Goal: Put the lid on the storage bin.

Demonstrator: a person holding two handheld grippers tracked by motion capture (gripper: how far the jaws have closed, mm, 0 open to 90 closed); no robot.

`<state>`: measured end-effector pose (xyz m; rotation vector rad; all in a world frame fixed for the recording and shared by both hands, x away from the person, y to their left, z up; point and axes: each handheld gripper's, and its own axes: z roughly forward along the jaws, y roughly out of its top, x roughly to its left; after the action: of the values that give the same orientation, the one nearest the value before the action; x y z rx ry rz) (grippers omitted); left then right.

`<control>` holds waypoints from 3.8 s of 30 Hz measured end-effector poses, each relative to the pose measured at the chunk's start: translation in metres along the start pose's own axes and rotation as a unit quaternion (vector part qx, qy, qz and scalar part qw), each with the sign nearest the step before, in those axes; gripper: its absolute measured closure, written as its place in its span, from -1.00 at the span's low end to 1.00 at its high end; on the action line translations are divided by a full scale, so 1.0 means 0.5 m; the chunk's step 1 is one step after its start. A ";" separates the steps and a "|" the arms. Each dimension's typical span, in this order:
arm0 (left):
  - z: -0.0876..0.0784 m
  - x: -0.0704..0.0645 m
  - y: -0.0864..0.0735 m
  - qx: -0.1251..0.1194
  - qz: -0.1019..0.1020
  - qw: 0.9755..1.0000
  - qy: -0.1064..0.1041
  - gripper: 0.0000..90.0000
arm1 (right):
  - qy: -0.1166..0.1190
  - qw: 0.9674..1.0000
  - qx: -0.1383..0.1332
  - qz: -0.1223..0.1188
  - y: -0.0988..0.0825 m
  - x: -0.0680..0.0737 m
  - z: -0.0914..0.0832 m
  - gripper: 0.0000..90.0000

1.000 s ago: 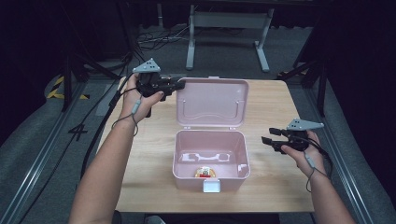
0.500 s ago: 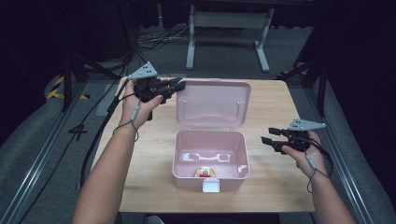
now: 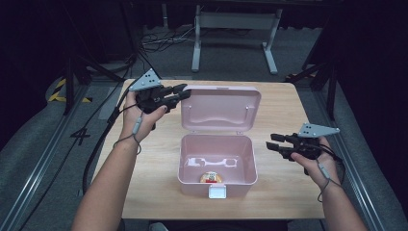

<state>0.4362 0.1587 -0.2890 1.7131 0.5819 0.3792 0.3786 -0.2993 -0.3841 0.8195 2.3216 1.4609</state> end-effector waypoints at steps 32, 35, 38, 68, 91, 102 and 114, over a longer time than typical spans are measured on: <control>-0.064 -0.100 -0.034 -0.014 0.025 1.000 0.011 0.40 | 0.079 0.996 -0.031 -0.019 0.049 0.068 -0.009 0.81; -0.068 -0.106 -0.041 -0.016 0.018 1.000 0.006 0.35 | 0.083 0.996 -0.039 -0.015 0.050 0.069 -0.009 0.83; -0.071 -0.116 -0.048 -0.016 0.025 1.000 0.005 0.32 | 0.087 0.995 -0.046 -0.011 0.052 0.070 -0.008 0.85; -0.104 -0.159 -0.115 0.028 0.019 0.999 0.004 0.06 | 0.093 0.993 -0.073 -0.023 0.070 0.079 -0.008 1.00; -0.160 -0.105 -0.138 0.051 -0.005 0.999 -0.001 0.00 | 0.105 0.991 -0.080 -0.026 0.070 0.086 -0.020 1.00; -0.184 -0.044 -0.150 0.037 -0.031 0.998 0.047 -0.02 | 0.108 0.991 -0.073 -0.027 0.066 0.096 -0.024 1.00; -0.187 0.005 -0.170 0.028 -0.038 0.994 0.097 -0.09 | 0.106 0.992 -0.055 -0.031 0.057 0.108 -0.036 1.00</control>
<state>0.3722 0.2484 -0.3514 1.7134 0.8043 0.4818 0.3352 -0.2709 -0.3473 0.5834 2.3638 1.7054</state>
